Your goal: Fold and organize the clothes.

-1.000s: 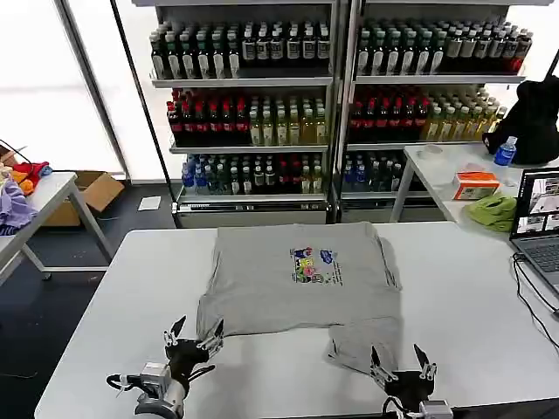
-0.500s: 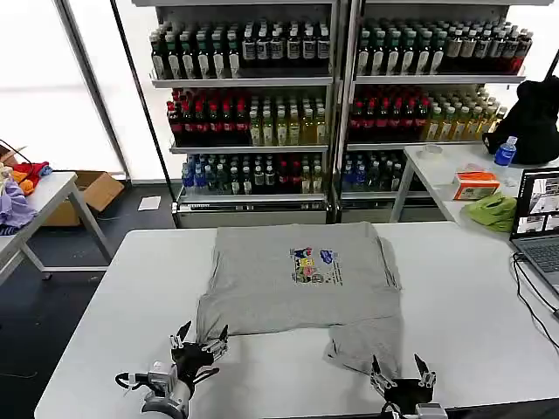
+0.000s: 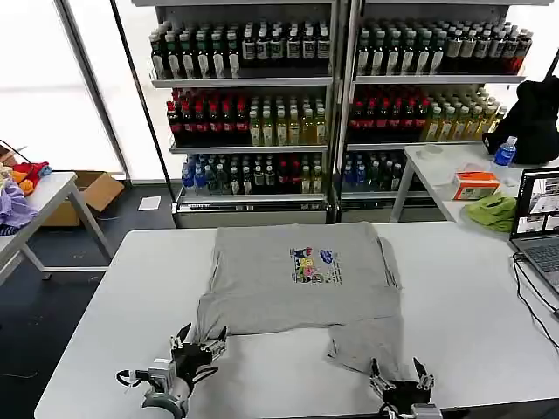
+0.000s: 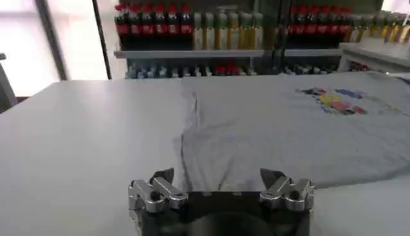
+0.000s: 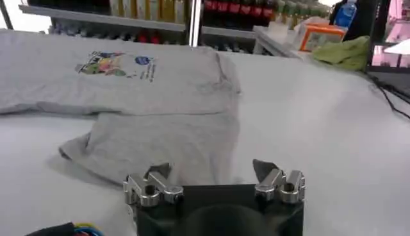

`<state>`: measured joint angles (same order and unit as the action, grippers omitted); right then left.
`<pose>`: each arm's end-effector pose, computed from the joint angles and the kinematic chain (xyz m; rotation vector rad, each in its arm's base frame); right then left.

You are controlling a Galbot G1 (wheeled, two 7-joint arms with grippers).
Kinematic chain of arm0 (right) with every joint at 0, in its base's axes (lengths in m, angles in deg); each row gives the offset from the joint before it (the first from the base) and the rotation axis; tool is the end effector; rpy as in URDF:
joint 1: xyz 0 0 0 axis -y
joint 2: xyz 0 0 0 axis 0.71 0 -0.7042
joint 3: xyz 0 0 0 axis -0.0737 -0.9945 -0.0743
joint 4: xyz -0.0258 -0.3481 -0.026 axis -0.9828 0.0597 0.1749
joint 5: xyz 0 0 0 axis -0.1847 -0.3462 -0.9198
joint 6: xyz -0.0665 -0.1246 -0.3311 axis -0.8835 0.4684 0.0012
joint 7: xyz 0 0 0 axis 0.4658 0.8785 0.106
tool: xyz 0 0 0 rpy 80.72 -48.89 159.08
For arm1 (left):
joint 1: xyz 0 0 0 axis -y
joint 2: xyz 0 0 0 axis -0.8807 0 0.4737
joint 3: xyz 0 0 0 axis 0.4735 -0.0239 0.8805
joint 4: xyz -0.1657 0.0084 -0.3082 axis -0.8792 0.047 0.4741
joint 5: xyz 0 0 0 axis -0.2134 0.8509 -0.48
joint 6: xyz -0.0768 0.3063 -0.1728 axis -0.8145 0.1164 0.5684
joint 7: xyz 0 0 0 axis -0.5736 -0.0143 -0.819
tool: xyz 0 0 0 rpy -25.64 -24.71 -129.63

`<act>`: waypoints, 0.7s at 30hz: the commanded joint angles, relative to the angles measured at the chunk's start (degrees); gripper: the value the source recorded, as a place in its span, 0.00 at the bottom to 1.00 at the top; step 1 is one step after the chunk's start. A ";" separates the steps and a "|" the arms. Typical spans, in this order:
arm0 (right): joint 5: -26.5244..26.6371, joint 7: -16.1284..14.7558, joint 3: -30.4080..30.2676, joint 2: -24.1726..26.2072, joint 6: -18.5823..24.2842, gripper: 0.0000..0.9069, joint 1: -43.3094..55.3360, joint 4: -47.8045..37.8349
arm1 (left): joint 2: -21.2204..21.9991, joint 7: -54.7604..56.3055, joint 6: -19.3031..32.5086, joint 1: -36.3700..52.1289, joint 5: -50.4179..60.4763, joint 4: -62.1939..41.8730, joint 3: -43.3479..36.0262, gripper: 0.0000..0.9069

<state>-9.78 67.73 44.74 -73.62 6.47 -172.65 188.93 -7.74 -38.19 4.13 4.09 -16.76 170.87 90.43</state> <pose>0.1371 -0.0065 -0.3029 -0.1218 -2.6151 0.1634 0.2165 0.0196 -0.3209 -0.1255 -2.6666 0.0043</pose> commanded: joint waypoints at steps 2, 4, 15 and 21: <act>-0.41 -0.11 -0.50 -0.27 0.08 1.00 -0.07 -1.04 | -0.12 -0.11 -0.08 0.17 -0.97 -0.75 0.19 1.00; -0.52 -0.41 -0.61 -0.30 0.20 1.00 -0.09 -1.26 | -0.16 -0.12 -0.13 0.04 -0.85 -0.88 0.14 0.69; 2.13 -1.21 -1.32 -1.71 2.71 0.00 0.37 -4.52 | -0.47 -0.20 -1.15 -0.79 2.27 -1.22 0.00 0.01; 2.22 -2.09 -1.57 -2.07 4.13 0.00 0.83 -6.24 | -0.65 -0.36 -1.57 -1.00 3.17 -0.95 -0.13 0.00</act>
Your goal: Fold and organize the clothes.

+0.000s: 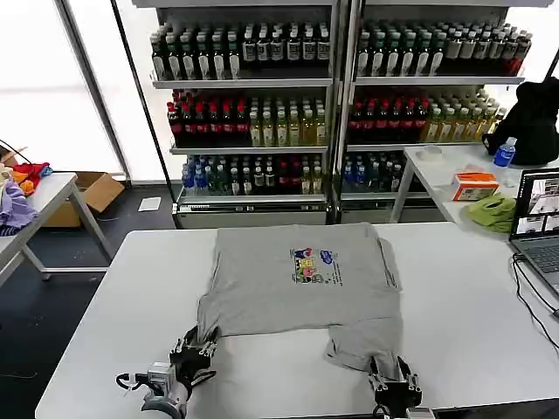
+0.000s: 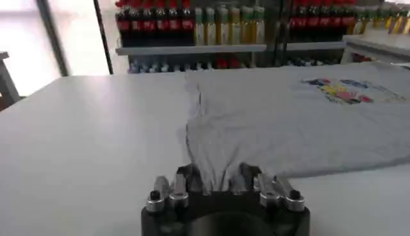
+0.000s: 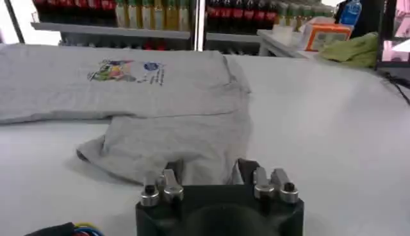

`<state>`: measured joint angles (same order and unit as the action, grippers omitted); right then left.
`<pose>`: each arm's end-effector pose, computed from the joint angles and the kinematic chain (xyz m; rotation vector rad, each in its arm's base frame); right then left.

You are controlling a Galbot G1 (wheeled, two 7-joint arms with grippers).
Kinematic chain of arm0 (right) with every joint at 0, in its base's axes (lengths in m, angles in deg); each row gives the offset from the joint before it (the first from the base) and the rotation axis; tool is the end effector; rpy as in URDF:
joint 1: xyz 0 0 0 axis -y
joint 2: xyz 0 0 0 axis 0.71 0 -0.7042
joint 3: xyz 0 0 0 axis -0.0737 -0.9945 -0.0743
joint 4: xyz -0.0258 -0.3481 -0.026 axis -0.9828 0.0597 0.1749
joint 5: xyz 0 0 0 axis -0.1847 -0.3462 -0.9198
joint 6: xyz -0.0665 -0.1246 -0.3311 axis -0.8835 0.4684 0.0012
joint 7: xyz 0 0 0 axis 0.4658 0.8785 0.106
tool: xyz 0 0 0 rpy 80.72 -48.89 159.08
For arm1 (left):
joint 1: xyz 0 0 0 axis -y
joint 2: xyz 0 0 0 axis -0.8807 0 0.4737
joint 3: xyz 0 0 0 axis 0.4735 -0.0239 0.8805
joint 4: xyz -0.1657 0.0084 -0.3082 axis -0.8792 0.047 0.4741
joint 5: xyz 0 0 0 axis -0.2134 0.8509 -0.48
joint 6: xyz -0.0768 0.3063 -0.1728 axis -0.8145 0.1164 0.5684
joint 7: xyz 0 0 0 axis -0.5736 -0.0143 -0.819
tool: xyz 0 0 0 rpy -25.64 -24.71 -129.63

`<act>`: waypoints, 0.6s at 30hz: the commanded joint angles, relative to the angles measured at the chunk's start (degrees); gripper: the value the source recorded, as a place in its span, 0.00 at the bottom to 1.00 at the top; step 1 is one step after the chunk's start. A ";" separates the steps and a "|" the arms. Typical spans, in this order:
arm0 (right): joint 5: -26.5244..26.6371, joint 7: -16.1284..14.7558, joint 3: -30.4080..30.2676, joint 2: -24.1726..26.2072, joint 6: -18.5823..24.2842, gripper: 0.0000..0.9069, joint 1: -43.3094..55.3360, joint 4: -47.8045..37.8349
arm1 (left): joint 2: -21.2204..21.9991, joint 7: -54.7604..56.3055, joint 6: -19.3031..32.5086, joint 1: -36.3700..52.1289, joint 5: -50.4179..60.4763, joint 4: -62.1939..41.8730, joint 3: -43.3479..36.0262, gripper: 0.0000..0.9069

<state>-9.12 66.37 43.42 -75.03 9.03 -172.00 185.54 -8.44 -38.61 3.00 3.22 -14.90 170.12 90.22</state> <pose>0.1364 -0.0006 -0.3234 -0.0962 -2.6025 0.1028 0.2115 0.0215 -0.3288 -0.1294 -2.6188 -0.0526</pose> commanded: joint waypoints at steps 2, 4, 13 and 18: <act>1.62 -1.08 -0.23 -0.72 2.40 0.00 0.38 -3.33 | 0.05 -0.01 -0.46 -0.26 1.44 -0.19 0.01 0.00; 1.57 -1.77 -0.24 -0.80 3.46 0.00 0.54 -3.76 | 0.10 -0.01 -0.46 -0.38 1.56 -0.20 -0.06 0.00; -1.75 -4.08 1.43 -1.10 10.24 0.00 1.36 -0.06 | 0.75 0.08 2.12 -0.88 1.98 1.40 -0.40 0.00; -2.42 -4.03 2.06 -1.42 11.92 0.00 3.52 3.79 | 1.38 0.07 4.46 -0.73 1.77 4.27 -0.54 0.00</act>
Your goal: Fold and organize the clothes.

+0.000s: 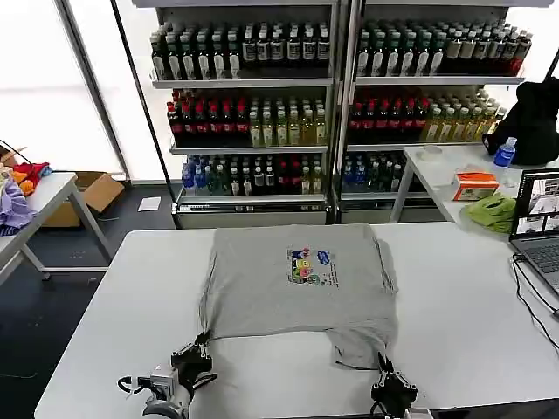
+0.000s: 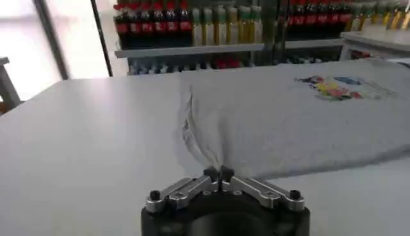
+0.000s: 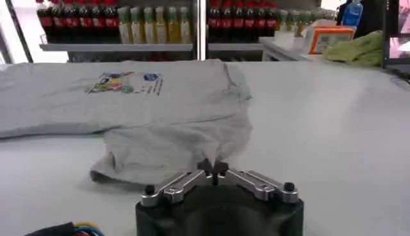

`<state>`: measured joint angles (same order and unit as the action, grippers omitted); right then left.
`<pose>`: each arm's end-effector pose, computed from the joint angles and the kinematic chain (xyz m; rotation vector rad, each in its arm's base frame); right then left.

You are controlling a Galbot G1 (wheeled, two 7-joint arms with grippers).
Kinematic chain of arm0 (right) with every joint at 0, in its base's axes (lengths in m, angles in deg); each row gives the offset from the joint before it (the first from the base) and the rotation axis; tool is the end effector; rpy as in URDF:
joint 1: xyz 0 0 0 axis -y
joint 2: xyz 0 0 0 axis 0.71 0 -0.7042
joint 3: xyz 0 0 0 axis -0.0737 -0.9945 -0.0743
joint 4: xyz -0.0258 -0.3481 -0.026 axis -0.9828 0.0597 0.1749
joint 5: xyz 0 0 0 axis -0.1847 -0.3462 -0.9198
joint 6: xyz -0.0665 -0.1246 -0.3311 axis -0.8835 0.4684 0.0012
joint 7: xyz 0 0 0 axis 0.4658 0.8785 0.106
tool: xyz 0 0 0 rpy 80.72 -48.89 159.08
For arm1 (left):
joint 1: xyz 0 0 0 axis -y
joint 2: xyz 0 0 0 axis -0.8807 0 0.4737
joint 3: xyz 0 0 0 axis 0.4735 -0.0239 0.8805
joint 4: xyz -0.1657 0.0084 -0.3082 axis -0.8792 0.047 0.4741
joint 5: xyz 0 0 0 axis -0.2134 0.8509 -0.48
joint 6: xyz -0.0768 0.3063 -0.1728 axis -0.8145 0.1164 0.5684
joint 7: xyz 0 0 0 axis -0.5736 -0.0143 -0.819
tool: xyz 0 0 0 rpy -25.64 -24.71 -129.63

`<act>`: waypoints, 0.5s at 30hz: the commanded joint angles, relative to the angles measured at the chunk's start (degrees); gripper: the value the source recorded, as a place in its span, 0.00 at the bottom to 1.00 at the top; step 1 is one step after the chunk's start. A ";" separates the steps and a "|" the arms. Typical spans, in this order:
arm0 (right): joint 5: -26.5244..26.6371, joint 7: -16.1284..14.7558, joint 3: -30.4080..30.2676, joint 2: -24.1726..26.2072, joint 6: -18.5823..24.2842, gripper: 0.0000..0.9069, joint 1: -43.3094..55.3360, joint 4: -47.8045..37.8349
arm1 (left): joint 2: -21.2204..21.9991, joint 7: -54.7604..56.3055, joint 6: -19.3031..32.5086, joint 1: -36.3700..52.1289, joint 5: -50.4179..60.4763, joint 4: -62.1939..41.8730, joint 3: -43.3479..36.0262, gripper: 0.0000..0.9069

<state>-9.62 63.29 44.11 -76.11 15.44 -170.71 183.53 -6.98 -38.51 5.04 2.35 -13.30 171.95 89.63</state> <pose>0.1438 -0.0032 -0.3319 -0.0746 -2.7042 0.0391 0.2063 0.0116 -0.3213 -0.1345 -2.6721 -0.0492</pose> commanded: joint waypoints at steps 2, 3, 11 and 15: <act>-2.31 -1.00 1.58 -0.60 5.49 0.00 3.37 6.33 | 0.24 0.29 3.04 0.53 0.28 3.25 -0.06 0.00; -2.59 -1.02 1.86 -0.68 5.35 0.00 4.58 6.23 | 0.38 0.44 3.16 0.73 0.26 3.96 -0.18 0.00; -4.14 -2.99 2.31 -0.44 4.36 0.00 13.32 5.10 | -0.12 1.09 3.87 3.27 -1.53 3.95 0.45 0.00; -3.02 -2.55 1.43 -2.11 3.43 0.00 20.03 0.62 | -0.55 1.47 4.08 6.29 -4.91 3.01 1.00 0.00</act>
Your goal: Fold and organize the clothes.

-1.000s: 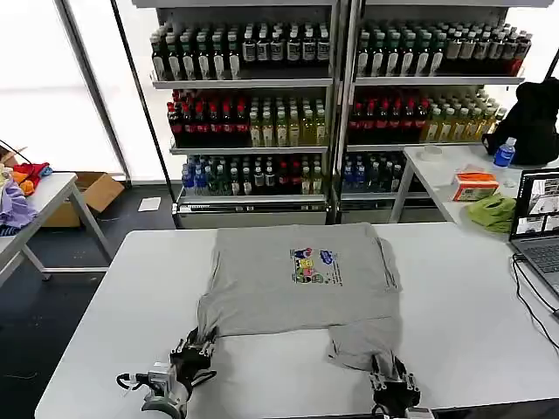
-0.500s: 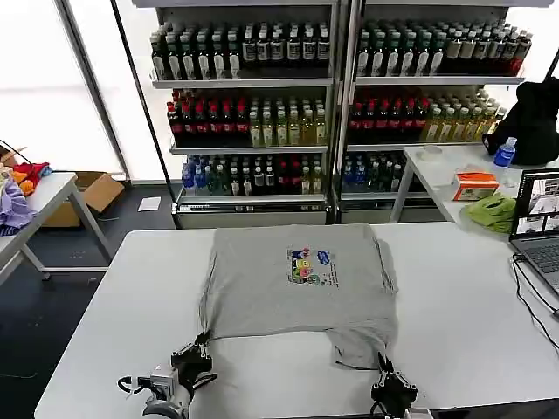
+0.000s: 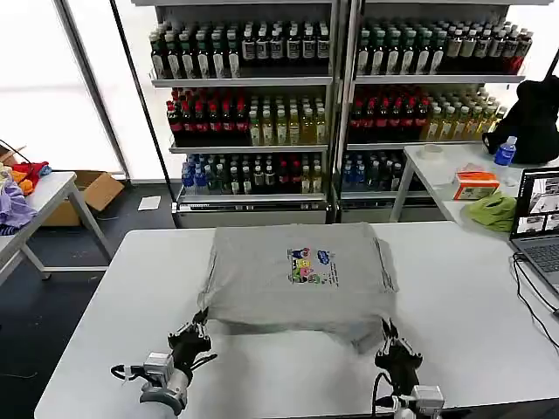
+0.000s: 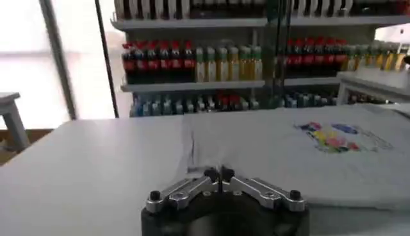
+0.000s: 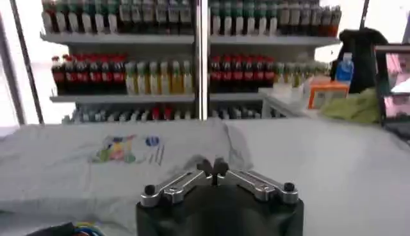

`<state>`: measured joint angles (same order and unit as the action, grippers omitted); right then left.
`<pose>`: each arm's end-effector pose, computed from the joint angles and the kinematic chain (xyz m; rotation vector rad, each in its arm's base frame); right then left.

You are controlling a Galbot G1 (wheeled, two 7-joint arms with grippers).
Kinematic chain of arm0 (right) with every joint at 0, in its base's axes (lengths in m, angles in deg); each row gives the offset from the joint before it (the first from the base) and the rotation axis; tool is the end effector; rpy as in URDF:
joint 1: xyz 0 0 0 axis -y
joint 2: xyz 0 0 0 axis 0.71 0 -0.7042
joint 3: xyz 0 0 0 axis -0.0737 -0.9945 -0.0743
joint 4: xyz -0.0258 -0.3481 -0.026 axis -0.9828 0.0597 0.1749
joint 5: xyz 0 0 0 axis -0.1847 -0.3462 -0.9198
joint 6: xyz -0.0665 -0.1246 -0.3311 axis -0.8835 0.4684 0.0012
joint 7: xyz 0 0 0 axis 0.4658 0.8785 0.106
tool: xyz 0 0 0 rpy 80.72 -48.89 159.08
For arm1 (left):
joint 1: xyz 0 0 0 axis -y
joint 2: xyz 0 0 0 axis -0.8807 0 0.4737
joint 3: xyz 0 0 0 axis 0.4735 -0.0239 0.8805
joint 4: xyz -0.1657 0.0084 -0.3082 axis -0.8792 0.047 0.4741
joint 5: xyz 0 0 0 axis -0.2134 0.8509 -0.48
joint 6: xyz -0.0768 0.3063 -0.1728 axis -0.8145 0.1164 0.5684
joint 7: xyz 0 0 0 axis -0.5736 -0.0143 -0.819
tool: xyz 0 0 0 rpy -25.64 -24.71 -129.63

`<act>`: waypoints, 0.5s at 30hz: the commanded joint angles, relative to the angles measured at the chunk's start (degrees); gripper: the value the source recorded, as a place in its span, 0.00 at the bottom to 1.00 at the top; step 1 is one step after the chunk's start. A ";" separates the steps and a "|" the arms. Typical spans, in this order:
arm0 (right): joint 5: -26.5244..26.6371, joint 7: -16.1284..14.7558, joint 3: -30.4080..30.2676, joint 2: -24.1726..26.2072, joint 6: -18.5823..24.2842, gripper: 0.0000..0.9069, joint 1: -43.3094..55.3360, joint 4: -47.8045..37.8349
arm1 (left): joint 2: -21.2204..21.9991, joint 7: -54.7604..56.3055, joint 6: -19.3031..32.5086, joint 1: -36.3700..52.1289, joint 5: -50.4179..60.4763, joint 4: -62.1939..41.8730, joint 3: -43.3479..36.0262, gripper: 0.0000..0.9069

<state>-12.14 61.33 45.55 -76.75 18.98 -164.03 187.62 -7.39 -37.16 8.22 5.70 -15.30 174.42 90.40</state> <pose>0.1829 -0.0033 -0.2863 -0.0558 -2.9680 0.0253 0.2242 0.0155 -0.2927 -0.1088 -2.8298 -0.0200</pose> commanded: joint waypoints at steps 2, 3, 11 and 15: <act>0.19 -0.47 -0.57 -1.90 -0.71 0.00 16.66 -4.41 | -0.25 0.52 0.69 4.94 -5.12 -0.11 0.23 0.00; 0.41 -0.31 -0.71 -1.94 -1.47 0.00 18.28 -5.02 | -0.30 0.82 0.30 6.80 -6.13 -0.64 0.20 0.00; 3.62 -0.20 -2.15 0.32 -3.61 0.00 29.29 -14.56 | -1.11 1.55 -1.20 15.03 -9.18 -7.26 -0.28 0.00; 4.33 -0.19 -3.39 0.79 -4.06 0.00 34.60 -19.34 | -1.51 1.56 -1.18 18.10 -10.38 -11.97 -1.07 0.01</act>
<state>-9.84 61.20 43.58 -76.73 16.46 -144.96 178.92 -8.81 -35.79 7.23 17.41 -22.58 167.97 89.37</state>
